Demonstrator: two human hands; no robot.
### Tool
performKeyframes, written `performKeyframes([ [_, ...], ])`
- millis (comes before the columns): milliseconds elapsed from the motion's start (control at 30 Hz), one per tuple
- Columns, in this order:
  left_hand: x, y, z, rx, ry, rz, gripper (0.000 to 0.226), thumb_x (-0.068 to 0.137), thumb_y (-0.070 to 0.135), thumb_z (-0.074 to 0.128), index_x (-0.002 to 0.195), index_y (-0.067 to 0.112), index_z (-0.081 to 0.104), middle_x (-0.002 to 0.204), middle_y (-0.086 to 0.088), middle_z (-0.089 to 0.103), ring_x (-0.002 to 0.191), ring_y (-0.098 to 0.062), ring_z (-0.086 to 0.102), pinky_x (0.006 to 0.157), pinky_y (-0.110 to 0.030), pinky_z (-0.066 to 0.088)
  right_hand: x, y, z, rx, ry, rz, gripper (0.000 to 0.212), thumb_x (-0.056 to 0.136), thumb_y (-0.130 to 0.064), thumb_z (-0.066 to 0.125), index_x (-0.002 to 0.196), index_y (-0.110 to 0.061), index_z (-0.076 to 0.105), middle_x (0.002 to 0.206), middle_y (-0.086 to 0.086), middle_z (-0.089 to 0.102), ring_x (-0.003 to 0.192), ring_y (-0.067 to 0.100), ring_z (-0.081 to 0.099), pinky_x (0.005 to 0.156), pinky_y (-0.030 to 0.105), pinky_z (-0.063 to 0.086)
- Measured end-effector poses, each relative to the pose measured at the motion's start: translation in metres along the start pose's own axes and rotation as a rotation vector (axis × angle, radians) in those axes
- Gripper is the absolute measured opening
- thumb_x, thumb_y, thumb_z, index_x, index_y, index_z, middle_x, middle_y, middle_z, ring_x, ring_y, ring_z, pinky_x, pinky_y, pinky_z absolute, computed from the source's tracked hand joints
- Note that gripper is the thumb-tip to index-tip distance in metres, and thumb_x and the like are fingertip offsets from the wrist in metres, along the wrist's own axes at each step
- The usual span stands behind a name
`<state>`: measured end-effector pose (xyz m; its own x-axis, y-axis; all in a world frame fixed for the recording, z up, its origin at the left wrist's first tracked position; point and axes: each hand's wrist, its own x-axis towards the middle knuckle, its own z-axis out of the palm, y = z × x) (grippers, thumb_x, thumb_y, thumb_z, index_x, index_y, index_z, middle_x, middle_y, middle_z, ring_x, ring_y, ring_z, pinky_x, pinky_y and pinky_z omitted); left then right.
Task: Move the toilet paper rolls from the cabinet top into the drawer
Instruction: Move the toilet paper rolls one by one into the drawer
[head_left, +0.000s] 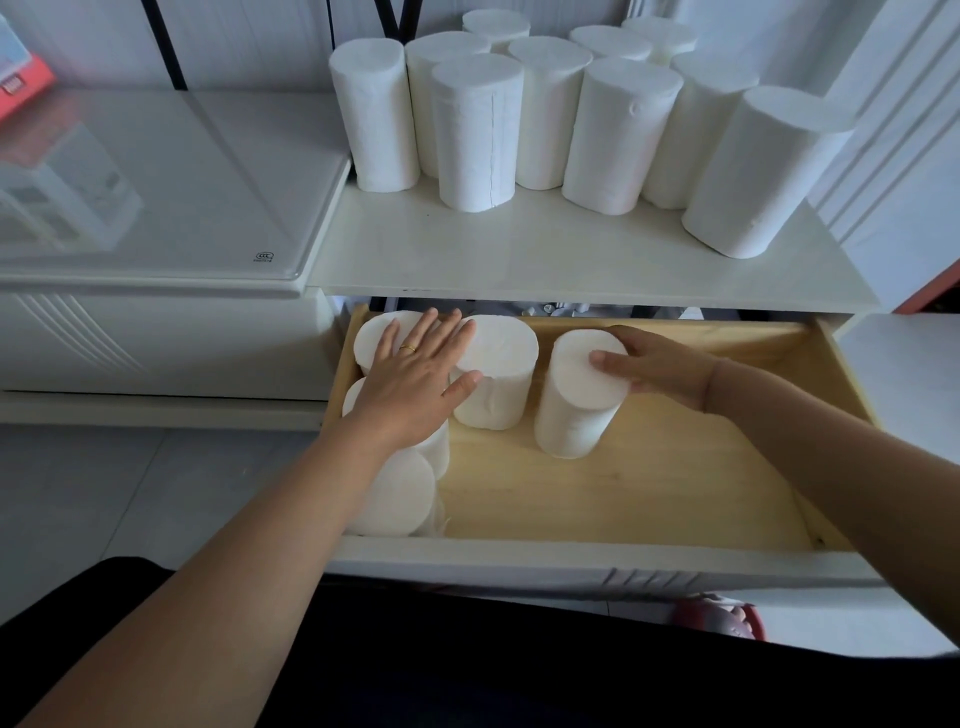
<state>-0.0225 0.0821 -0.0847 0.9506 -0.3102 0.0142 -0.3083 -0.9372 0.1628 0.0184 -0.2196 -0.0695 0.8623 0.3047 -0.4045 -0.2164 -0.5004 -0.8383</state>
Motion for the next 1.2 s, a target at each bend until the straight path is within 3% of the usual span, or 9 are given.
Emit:
performKeyframes([
  [100, -0.001, 0.001, -0.001, -0.002, 0.0, 0.001, 0.064, 0.091, 0.06, 0.006, 0.148, 0.034, -0.007, 0.157, 0.014, -0.011, 0.142, -0.006, -0.016, 0.113, -0.037, -0.014, 0.001, -0.008, 0.006, -0.093, 0.024, 0.02, 0.023, 0.089, -0.039, 0.063, 0.111, -0.035, 0.057, 0.113, -0.003, 0.065, 0.098, 0.016, 0.063, 0.072, 0.027, 0.055],
  [200, -0.001, 0.001, -0.002, -0.003, -0.001, 0.003, 0.063, 0.092, 0.059, 0.007, 0.148, 0.033, -0.006, 0.157, 0.013, -0.01, 0.142, -0.006, -0.016, 0.113, -0.037, -0.014, -0.007, -0.012, 0.008, -0.25, 0.042, 0.087, 0.034, 0.087, -0.048, 0.062, 0.11, -0.024, 0.055, 0.102, 0.001, 0.064, 0.077, 0.019, 0.065, 0.06, 0.027, 0.055],
  [267, 0.0, 0.001, -0.001, 0.002, -0.008, 0.001, 0.063, 0.092, 0.059, 0.006, 0.148, 0.033, -0.006, 0.157, 0.013, -0.011, 0.142, -0.006, -0.016, 0.114, -0.037, -0.014, -0.016, -0.013, 0.012, -0.295, 0.022, 0.171, 0.045, 0.084, -0.055, 0.061, 0.108, -0.019, 0.053, 0.098, 0.005, 0.066, 0.069, 0.022, 0.07, 0.061, 0.031, 0.058],
  [333, 0.0, 0.001, -0.001, 0.001, -0.011, -0.002, 0.064, 0.091, 0.059, 0.005, 0.148, 0.033, -0.007, 0.157, 0.014, -0.011, 0.142, -0.006, -0.017, 0.114, -0.038, -0.014, -0.026, -0.013, 0.023, -0.265, -0.03, 0.236, 0.051, 0.084, -0.059, 0.058, 0.111, -0.015, 0.05, 0.096, 0.009, 0.069, 0.068, 0.023, 0.073, 0.064, 0.033, 0.06],
  [433, 0.0, 0.001, -0.002, -0.014, -0.011, -0.005, 0.064, 0.091, 0.059, 0.004, 0.148, 0.033, -0.005, 0.157, 0.014, -0.01, 0.142, -0.005, -0.016, 0.114, -0.037, -0.014, -0.037, -0.013, 0.047, -0.082, -0.102, 0.252, 0.048, 0.091, -0.054, 0.051, 0.121, -0.017, 0.05, 0.094, 0.009, 0.069, 0.061, 0.019, 0.07, 0.053, 0.024, 0.055],
  [567, 0.0, 0.002, -0.003, -0.024, -0.008, -0.004, 0.064, 0.09, 0.059, 0.002, 0.149, 0.033, -0.004, 0.157, 0.014, -0.009, 0.142, -0.005, -0.015, 0.114, -0.037, -0.014, -0.04, -0.018, 0.075, 0.217, -0.123, 0.292, 0.047, 0.092, -0.049, 0.053, 0.127, -0.017, 0.049, 0.121, 0.014, 0.057, 0.073, 0.023, 0.069, 0.058, 0.023, 0.058],
  [667, 0.0, 0.002, -0.003, -0.022, -0.005, -0.003, 0.065, 0.09, 0.059, 0.002, 0.149, 0.032, -0.003, 0.157, 0.013, -0.008, 0.143, -0.006, -0.014, 0.114, -0.037, -0.013, -0.038, -0.021, 0.087, 0.355, -0.095, 0.336, 0.052, 0.091, -0.044, 0.058, 0.13, -0.011, 0.047, 0.127, 0.019, 0.049, 0.08, 0.028, 0.069, 0.067, 0.029, 0.061],
  [933, 0.001, 0.002, -0.002, -0.018, -0.002, -0.004, 0.064, 0.092, 0.059, 0.007, 0.149, 0.032, -0.003, 0.158, 0.012, -0.008, 0.143, -0.007, -0.013, 0.115, -0.039, -0.011, -0.033, -0.02, 0.098, 0.416, -0.097, 0.317, 0.059, 0.087, -0.044, 0.063, 0.132, -0.01, 0.045, 0.129, 0.02, 0.047, 0.083, 0.029, 0.071, 0.081, 0.039, 0.06],
  [1200, 0.001, 0.0, 0.001, -0.007, 0.015, 0.008, 0.065, 0.09, 0.06, 0.003, 0.149, 0.033, -0.004, 0.157, 0.013, -0.009, 0.143, -0.007, -0.013, 0.114, -0.039, -0.012, -0.025, -0.024, 0.108, 0.421, -0.12, 0.302, 0.063, 0.085, -0.044, 0.066, 0.132, -0.006, 0.046, 0.129, 0.023, 0.049, 0.091, 0.033, 0.07, 0.081, 0.039, 0.06],
])
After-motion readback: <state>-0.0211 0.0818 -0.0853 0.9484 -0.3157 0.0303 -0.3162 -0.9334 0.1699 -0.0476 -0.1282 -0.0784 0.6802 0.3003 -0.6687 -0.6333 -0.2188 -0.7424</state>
